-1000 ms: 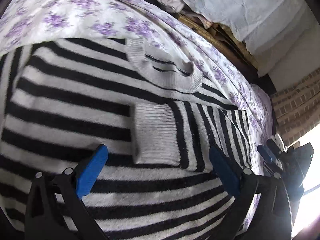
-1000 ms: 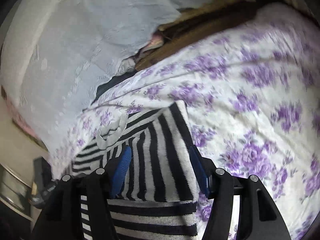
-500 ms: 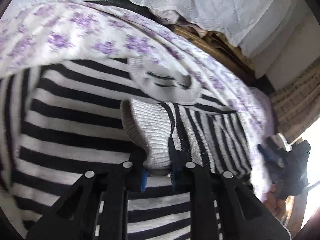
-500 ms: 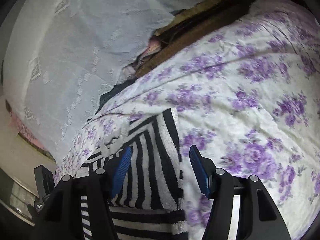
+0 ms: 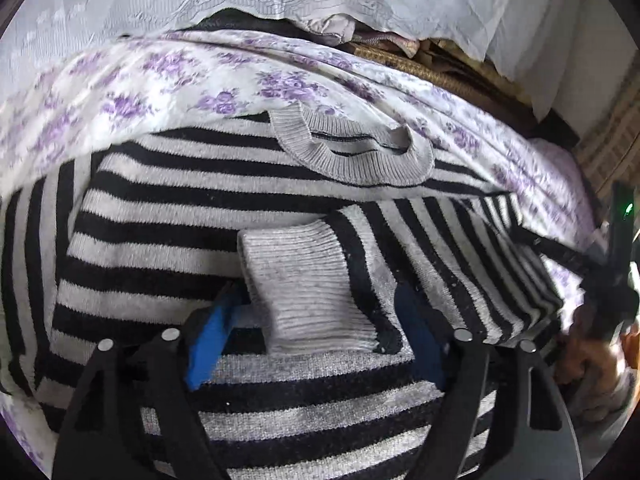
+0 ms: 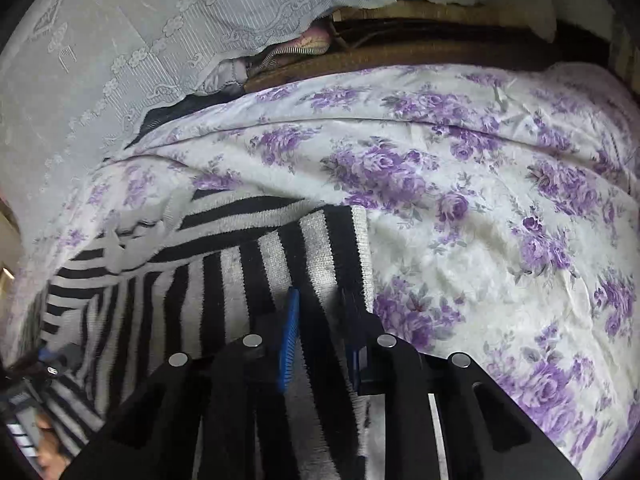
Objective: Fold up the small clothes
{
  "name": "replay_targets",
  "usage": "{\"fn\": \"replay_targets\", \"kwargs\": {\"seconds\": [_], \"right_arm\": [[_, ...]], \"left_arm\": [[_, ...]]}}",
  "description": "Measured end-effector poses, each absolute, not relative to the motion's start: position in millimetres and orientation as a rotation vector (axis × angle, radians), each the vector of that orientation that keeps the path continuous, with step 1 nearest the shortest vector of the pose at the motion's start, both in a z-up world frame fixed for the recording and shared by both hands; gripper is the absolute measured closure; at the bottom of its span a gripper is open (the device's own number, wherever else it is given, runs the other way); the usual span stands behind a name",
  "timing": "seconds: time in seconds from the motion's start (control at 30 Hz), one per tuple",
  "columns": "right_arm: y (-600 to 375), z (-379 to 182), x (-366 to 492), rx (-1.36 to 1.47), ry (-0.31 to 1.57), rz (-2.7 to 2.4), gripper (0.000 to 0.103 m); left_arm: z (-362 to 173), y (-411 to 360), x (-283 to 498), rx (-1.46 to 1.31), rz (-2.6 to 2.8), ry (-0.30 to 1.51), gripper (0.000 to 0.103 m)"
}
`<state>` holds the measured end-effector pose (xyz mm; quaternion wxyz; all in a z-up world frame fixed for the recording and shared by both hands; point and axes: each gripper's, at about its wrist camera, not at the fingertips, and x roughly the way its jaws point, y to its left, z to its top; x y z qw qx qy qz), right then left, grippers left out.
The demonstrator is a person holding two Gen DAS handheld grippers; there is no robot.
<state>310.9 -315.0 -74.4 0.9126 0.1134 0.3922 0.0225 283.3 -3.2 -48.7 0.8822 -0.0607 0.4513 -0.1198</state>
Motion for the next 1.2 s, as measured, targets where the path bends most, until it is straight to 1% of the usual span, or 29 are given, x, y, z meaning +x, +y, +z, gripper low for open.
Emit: {"fn": "replay_targets", "kwargs": {"seconds": [0.1,0.13,0.2,0.23,0.27,0.3,0.33,0.37,0.4,0.43,0.47,0.6,0.63,0.67,0.7,0.73,0.77,0.83,0.93,1.03,1.1,1.17,1.2], "right_arm": [[-319.1,-68.8,297.6,0.262,0.77,0.031,0.082],[-319.1,-63.6,291.5,0.268,0.754,0.043,0.078],[-312.9,-49.8,278.1,0.254,0.723,0.081,0.078],[-309.6,-45.8,272.4,0.241,0.715,0.093,0.076],[-303.8,-43.8,265.4,0.217,0.719,0.107,0.068],[-297.7,-44.9,263.2,0.196,0.738,0.106,0.062],[-293.4,-51.3,263.5,0.174,0.769,0.1,0.052],[-289.2,-62.9,265.6,0.151,0.815,0.092,0.045],[-285.1,-82.7,267.5,0.119,0.851,0.083,0.044],[-282.6,-84.5,264.4,0.1,0.824,0.077,0.044],[-280.3,-80.8,262.1,0.085,0.819,0.062,0.044],[-273.5,-63.8,232.8,0.09,0.752,0.069,0.044],[-269.2,-65.3,228.2,0.071,0.755,0.078,0.041],[-263.3,-68.7,226.4,0.041,0.761,0.08,0.034],[-255.2,-76.9,229.1,-0.014,0.782,0.063,0.031],[-250.4,-79.3,231.5,-0.042,0.792,0.054,0.027],[-248.6,-80.0,233.4,-0.056,0.795,0.049,0.026],[-255.2,-71.7,228.1,-0.016,0.779,0.057,0.026],[-258.7,-45.0,229.4,0.093,0.73,0.108,0.026],[-236.8,-26.6,248.7,0.101,0.726,0.158,0.026],[-218.1,-33.4,270.0,0.087,0.775,0.178,0.026],[-204.5,-54.6,286.1,0.088,0.835,0.197,0.026],[-197.3,-73.6,294.1,0.065,0.877,0.195,0.024]], "left_arm": [[-45.9,8.0,283.4,-0.157,-0.211,0.928,0.026],[-45.5,16.2,285.6,-0.19,-0.196,0.93,0.026],[-47.1,24.7,288.4,-0.216,-0.185,0.941,0.026],[-49.4,25.8,289.6,-0.209,-0.177,0.952,0.026],[-52.0,22.6,290.9,-0.176,-0.167,0.965,0.026],[-53.2,18.2,291.5,-0.141,-0.154,0.968,0.026],[-53.9,12.7,290.9,-0.099,-0.136,0.966,0.025],[-54.4,5.5,289.5,-0.048,-0.114,0.958,0.022],[-54.8,1.9,288.9,-0.018,-0.098,0.953,0.019],[-55.2,-0.4,288.4,0.005,-0.083,0.951,0.014],[-55.4,0.1,288.8,0.005,-0.079,0.952,0.013],[-51.6,12.9,284.6,-0.075,-0.108,0.96,0.013],[-50.3,13.8,282.5,-0.083,-0.114,0.958,0.013],[-50.6,12.0,282.5,-0.067,-0.11,0.957,0.012],[-53.1,9.0,284.4,-0.043,-0.097,0.963,0.011],[-56.5,6.4,285.7,-0.026,-0.087,0.972,0.008],[-58.9,3.8,286.7,-0.008,-0.074,0.978,0.006],[-58.0,3.5,285.6,-0.003,-0.069,0.976,0.005],[-48.3,13.0,280.4,-0.062,-0.06,0.938,0.005],[-39.8,19.2,277.5,-0.083,-0.03,0.897,0.005],[-51.8,17.3,285.0,-0.061,-0.015,0.959,0.005],[-60.2,16.6,290.9,-0.054,-0.012,0.99,0.004],[-59.1,16.8,291.1,-0.055,-0.014,0.986,0.004]]}}
